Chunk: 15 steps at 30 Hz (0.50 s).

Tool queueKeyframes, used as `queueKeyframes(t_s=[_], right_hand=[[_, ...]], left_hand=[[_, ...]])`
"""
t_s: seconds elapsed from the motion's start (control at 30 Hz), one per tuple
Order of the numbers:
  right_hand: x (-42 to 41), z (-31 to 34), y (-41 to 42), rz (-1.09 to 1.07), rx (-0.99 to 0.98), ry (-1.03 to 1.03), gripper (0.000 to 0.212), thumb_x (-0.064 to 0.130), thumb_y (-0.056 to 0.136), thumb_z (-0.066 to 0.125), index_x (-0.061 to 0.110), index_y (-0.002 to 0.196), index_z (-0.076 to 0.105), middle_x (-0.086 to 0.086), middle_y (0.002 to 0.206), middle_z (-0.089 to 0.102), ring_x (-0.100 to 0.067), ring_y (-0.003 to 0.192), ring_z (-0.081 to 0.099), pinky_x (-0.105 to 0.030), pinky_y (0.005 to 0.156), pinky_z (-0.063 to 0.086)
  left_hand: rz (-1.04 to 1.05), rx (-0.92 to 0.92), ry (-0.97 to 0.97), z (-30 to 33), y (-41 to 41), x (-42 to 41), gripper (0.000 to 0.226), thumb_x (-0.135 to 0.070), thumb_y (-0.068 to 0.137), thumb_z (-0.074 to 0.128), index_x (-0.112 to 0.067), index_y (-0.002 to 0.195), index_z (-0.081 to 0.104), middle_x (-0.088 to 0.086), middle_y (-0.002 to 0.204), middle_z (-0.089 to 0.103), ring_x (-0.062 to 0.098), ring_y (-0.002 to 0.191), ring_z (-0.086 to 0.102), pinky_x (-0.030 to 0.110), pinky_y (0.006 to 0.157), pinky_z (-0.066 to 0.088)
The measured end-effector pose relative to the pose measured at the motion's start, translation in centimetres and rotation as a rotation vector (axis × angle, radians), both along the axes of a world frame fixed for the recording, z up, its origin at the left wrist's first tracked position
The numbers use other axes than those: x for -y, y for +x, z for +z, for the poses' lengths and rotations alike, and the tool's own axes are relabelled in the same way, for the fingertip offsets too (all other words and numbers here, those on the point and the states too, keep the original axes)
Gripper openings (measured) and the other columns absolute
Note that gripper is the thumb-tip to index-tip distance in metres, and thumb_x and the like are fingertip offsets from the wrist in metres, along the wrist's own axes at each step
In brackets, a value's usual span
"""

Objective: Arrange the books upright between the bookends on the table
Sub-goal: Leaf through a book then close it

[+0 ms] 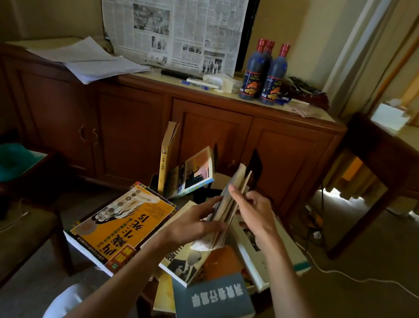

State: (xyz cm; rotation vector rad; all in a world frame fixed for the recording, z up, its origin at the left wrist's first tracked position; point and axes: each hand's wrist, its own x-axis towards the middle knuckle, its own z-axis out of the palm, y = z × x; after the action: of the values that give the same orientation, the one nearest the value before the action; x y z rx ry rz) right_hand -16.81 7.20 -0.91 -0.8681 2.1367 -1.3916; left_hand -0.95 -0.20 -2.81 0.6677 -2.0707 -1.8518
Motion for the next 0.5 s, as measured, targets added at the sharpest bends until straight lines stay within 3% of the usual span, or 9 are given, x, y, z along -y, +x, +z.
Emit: queueKeyframes(t_s=[0.07, 0.17, 0.23, 0.3, 0.4, 0.5], right_hand=[[-0.5, -0.7, 0.0, 0.042, 0.085, 0.008, 0.058, 0.068, 0.074, 0.070, 0.013, 0.090, 0.058, 0.003, 0.082, 0.056, -0.017, 0.084, 0.059, -0.030, 0.071, 0.041], [-1.2, -2.0, 0.2, 0.032, 0.208, -0.058, 0.068, 0.063, 0.070, 0.076, 0.022, 0.120, 0.054, 0.008, 0.117, 0.056, -0.013, 0.110, 0.055, -0.027, 0.081, 0.043], [-1.6, -2.4, 0.5, 0.015, 0.254, -0.094, 0.062, 0.050, 0.075, 0.079, 0.023, 0.121, 0.048, 0.009, 0.113, 0.058, -0.009, 0.099, 0.059, -0.026, 0.077, 0.048], [-1.9, -3.3, 0.6, 0.003, 0.275, -0.108, 0.060, 0.034, 0.079, 0.080, 0.025, 0.125, 0.044, 0.004, 0.112, 0.062, -0.012, 0.092, 0.065, -0.036, 0.077, 0.056], [-2.4, -4.3, 0.4, 0.002, 0.302, -0.158, 0.073, 0.022, 0.080, 0.079, 0.039, 0.137, 0.036, -0.002, 0.122, 0.063, -0.022, 0.103, 0.068, -0.052, 0.089, 0.056], [-2.9, -4.8, -0.1, 0.028, 0.315, -0.174, 0.078, 0.016, 0.083, 0.075, 0.051, 0.138, 0.032, -0.002, 0.128, 0.060, -0.023, 0.108, 0.066, -0.053, 0.087, 0.057]], left_hand=[[0.039, 0.014, 0.038, 0.2, 0.5, 0.0, 0.070, -0.042, 0.086, 0.062, -0.042, 0.149, 0.033, -0.002, 0.132, 0.061, 0.022, 0.115, 0.063, 0.052, 0.096, 0.053], [0.123, 0.004, 0.155, -0.5, 1.0, 0.4, 0.051, -0.039, 0.092, 0.059, -0.040, 0.142, 0.046, 0.007, 0.120, 0.066, 0.032, 0.109, 0.064, 0.062, 0.093, 0.051], [0.147, -0.034, 0.218, -0.8, 1.2, 0.4, 0.038, -0.028, 0.099, 0.055, -0.036, 0.136, 0.052, 0.011, 0.112, 0.066, 0.034, 0.106, 0.063, 0.062, 0.092, 0.052], [0.177, -0.054, 0.243, -1.3, 1.7, 0.3, 0.038, -0.021, 0.102, 0.051, -0.025, 0.140, 0.051, 0.013, 0.107, 0.065, 0.033, 0.103, 0.064, 0.055, 0.083, 0.058], [0.255, -0.081, 0.240, -1.8, 2.9, 0.4, 0.042, -0.017, 0.103, 0.048, -0.017, 0.144, 0.043, 0.016, 0.109, 0.064, 0.032, 0.101, 0.065, 0.045, 0.075, 0.059], [0.287, -0.077, 0.220, -2.3, 4.4, 0.7, 0.042, -0.016, 0.103, 0.047, -0.018, 0.144, 0.042, 0.017, 0.112, 0.064, 0.032, 0.103, 0.065, 0.046, 0.078, 0.060]])
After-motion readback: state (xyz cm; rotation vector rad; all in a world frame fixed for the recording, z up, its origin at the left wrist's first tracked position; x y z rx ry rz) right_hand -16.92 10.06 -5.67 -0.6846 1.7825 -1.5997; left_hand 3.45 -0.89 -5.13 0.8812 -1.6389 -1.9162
